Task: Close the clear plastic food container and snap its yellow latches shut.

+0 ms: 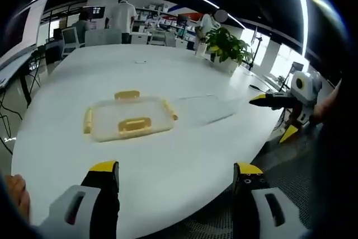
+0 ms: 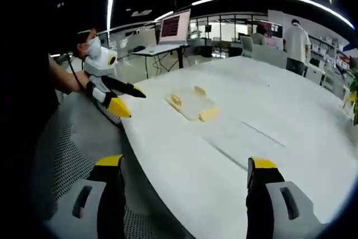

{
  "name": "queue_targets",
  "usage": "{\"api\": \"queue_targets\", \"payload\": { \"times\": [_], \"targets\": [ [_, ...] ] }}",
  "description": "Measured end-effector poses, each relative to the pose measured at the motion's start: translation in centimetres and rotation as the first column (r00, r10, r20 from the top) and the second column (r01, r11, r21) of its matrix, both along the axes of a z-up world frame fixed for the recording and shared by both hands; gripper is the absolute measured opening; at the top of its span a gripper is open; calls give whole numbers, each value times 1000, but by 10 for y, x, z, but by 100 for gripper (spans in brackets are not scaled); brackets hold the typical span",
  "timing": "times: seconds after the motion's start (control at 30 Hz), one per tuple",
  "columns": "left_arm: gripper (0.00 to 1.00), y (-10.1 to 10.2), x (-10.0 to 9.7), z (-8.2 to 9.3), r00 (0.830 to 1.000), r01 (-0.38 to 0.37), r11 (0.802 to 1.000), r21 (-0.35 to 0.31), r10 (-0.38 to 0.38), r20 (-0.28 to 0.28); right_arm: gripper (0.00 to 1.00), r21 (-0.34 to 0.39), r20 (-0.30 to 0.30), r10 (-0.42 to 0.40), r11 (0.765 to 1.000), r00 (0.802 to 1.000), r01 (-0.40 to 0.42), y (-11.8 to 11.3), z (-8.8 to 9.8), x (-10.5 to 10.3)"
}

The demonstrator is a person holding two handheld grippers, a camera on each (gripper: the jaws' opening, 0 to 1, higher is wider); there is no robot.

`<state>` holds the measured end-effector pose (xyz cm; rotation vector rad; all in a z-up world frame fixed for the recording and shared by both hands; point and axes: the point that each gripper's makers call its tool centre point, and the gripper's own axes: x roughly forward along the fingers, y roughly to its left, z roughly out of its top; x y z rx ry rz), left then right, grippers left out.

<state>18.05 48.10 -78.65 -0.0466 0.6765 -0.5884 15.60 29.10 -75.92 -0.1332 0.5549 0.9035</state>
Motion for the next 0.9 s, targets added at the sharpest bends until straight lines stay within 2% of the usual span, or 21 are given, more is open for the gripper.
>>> {"api": "queue_targets", "payload": {
  "times": [0.07, 0.1, 0.2, 0.23, 0.33, 0.4, 0.53, 0.67, 0.9],
  "targets": [
    [81, 0, -2, -1, 1000, 11, 1000, 7, -11, -13, 87, -20, 9, -5, 1000, 1000, 5, -3, -1, 1],
    [81, -3, -5, 0, 999, 45, 999, 15, -45, -13, 88, -30, 9, -10, 999, 1000, 11, -4, -2, 2],
    [79, -12, -5, 14, 991, 117, 993, 29, -119, 59, 90, -33, 12, 17, 999, 1000, -16, -1, -1, -1],
    [79, -12, -5, 16, 991, 114, 993, 26, -115, 62, 90, -46, 11, 26, 999, 1000, -25, -1, -1, -2],
    [79, -7, -4, 12, 993, 111, 993, 47, -113, 47, 85, 2, 15, 36, 999, 999, -36, 3, 9, -2],
    [78, -3, 0, 13, 992, 108, 992, 58, -111, 54, 85, 5, 30, 35, 999, 999, -35, 2, 12, 0],
    [78, 0, 6, 14, 992, 110, 991, 81, -114, 53, 85, 4, 5, 41, 999, 999, -41, 2, 13, 3],
    [77, -2, 9, 22, 991, 113, 991, 65, -117, 66, 78, 66, 30, 20, 998, 999, -22, 4, 29, 16],
    [82, -9, 7, 27, 987, 144, 988, 48, -147, 61, 77, 81, 36, 7, 997, 999, -10, 11, 33, 22]
  ]
}}
